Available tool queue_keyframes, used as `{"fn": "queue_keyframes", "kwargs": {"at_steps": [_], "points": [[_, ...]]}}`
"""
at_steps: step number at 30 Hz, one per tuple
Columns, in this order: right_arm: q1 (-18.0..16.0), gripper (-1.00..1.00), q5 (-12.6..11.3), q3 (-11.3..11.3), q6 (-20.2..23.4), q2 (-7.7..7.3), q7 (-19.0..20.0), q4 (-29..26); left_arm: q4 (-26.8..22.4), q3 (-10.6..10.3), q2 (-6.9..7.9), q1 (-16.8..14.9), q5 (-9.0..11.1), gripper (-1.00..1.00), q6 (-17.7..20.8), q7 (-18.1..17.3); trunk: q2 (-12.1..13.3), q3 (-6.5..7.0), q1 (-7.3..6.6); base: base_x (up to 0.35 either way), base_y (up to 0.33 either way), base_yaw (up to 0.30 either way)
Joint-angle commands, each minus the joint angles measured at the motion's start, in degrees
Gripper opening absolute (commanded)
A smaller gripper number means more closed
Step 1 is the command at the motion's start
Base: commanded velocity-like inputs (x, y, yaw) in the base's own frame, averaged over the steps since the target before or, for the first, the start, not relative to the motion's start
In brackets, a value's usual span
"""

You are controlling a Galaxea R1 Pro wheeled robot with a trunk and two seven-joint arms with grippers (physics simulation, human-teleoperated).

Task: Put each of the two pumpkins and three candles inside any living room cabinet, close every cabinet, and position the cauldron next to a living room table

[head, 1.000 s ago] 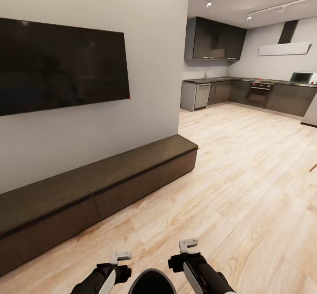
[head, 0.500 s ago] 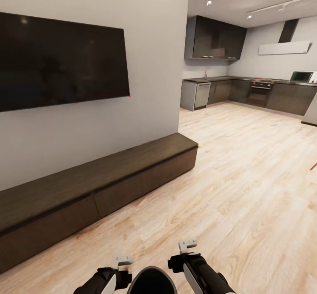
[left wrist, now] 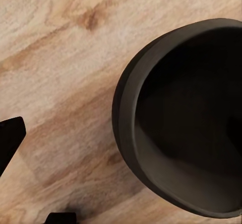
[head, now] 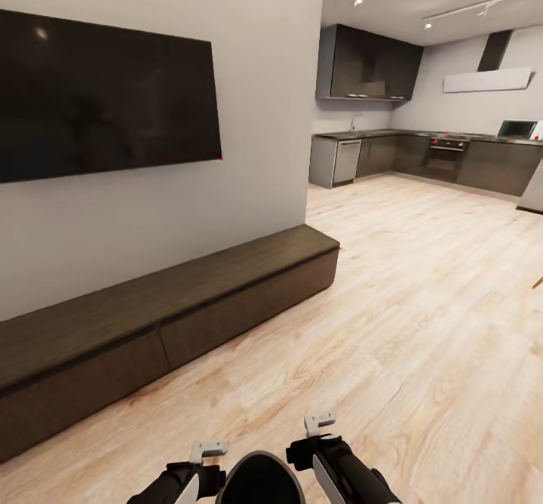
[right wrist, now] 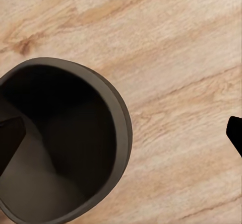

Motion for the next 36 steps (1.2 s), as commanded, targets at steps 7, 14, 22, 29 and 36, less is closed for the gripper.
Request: {"fn": "queue_keyframes", "kwargs": {"at_steps": [7,14,22,29,36], "points": [[0.0,1.0,-0.6,0.2,0.2,0.0,-0.5,0.0,-0.1,0.0,-0.01,0.0,0.5,1.0,-0.3,0.3,-2.8,-1.32,1.54,0.0,0.0,0.0],[0.0,1.0,-0.6,0.2,-0.5,0.0,-0.5,0.4,-0.1,0.0,-0.01,0.0,0.5,1.0,-0.3,0.3,-5.7,-2.57,3.07,0.0,0.0,0.0],[0.0,1.0,-0.6,0.3,-2.2,0.0,-0.6,2.4,-0.1,0.0,-0.01,0.0,0.5,1.0,-0.4,0.2,-8.9,-4.01,4.83,0.0,0.0,0.0],[0.0,1.0,-0.6,0.3,-2.3,0.0,-0.5,2.7,-0.1,0.0,-0.01,0.0,0.4,1.0,-0.4,0.2,-11.7,-5.27,6.37,0.0,0.0,0.0],[0.0,1.0,-0.6,0.3,-2.7,0.0,-0.6,2.8,-0.1,0.0,-0.01,0.0,0.5,1.0,-1.2,0.2,-14.5,-6.52,7.91,0.0,0.0,0.0]]}}
